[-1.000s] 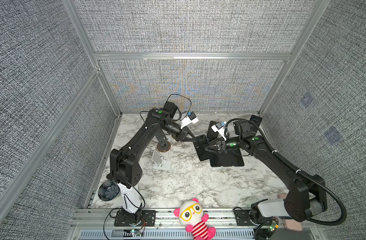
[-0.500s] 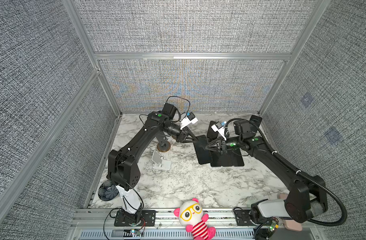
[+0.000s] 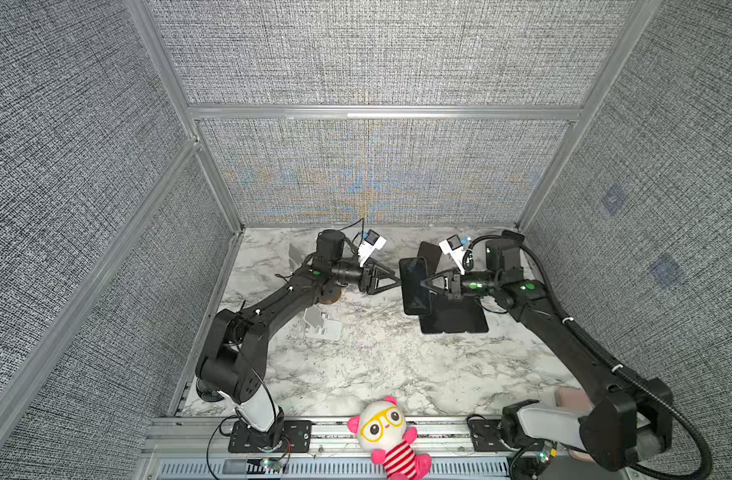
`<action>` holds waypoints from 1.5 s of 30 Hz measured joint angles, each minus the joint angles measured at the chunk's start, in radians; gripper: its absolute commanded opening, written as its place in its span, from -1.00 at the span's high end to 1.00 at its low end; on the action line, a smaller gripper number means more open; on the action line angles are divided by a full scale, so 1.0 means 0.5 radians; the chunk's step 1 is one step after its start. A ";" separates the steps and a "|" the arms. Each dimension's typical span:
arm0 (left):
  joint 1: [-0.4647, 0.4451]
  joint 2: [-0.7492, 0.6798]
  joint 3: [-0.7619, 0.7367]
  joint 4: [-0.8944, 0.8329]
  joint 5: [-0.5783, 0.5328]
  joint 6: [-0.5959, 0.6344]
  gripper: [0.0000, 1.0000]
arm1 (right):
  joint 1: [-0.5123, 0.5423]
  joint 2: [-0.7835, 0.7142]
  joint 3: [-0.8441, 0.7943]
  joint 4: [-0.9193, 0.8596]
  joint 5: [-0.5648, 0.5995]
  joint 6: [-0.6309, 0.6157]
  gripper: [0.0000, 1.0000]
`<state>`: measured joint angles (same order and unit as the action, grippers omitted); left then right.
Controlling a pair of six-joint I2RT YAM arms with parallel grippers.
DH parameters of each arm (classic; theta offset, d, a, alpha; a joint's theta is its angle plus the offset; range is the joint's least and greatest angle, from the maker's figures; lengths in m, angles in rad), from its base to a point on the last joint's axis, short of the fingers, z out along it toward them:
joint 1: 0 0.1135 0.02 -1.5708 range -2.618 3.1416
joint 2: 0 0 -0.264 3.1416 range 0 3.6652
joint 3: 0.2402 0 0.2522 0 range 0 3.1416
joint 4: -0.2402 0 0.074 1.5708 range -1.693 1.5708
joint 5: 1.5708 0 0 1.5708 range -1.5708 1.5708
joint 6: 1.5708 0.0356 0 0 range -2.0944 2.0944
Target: Remove the phone from the phone stand
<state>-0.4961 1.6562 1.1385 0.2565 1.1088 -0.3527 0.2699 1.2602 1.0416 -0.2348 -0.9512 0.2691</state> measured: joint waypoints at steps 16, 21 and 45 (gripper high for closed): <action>-0.083 0.148 -0.076 0.908 -0.035 -0.656 0.79 | 0.001 0.076 -0.047 0.333 0.001 0.150 1.00; -0.082 0.135 -0.077 0.918 -0.019 -0.697 1.00 | -0.002 0.092 -0.063 0.385 0.008 0.144 0.73; -0.170 0.130 0.111 -0.439 -0.830 -0.502 1.00 | -0.208 -0.253 0.014 -0.810 1.601 -0.148 0.50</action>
<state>-0.5812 1.7214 1.1938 0.0368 0.6937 -0.6037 0.1658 1.1336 1.0489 -0.6399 -0.1505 0.1951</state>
